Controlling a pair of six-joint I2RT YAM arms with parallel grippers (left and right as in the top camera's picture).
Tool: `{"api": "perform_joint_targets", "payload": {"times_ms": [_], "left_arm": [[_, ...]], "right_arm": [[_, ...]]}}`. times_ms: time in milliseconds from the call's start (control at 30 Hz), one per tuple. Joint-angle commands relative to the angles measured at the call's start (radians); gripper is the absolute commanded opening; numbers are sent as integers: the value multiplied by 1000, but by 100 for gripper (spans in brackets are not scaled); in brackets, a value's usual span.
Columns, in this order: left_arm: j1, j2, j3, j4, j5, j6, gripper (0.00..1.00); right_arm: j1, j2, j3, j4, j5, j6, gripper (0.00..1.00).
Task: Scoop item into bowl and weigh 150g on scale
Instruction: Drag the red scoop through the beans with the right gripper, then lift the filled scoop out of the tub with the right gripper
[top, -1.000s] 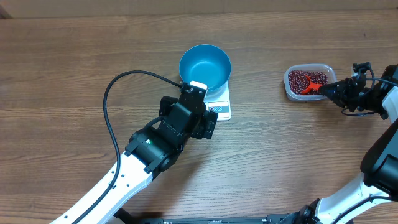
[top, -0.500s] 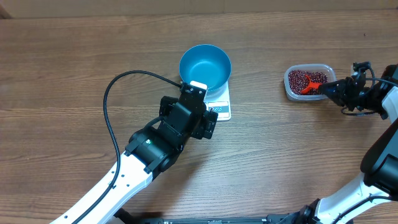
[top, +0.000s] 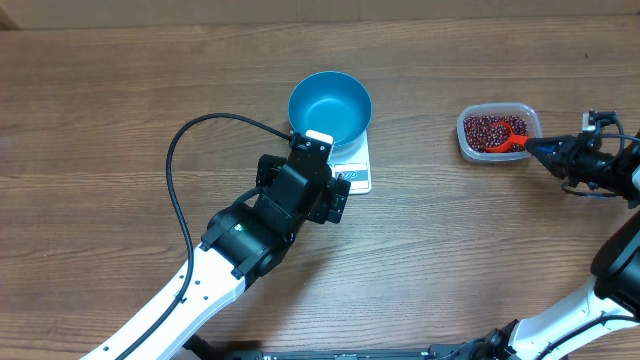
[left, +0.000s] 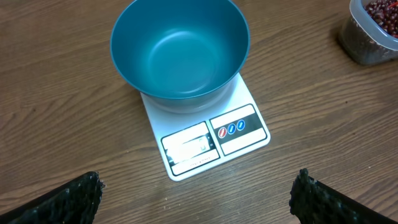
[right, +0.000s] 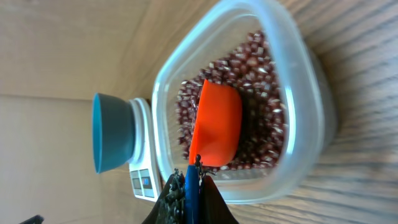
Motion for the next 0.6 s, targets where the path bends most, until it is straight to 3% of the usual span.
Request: {"api": "perform_joint_targets", "payload": {"times_ms": [0,567], "left_arm": [[-1,9,-7,1,-17,-14,100],[-1,9,-7,1,-18,-14,99]], "right_arm": [[3,9,-6,-3,-85,-46,4],[3,9,-6,-14,-164,-45,4]]}}
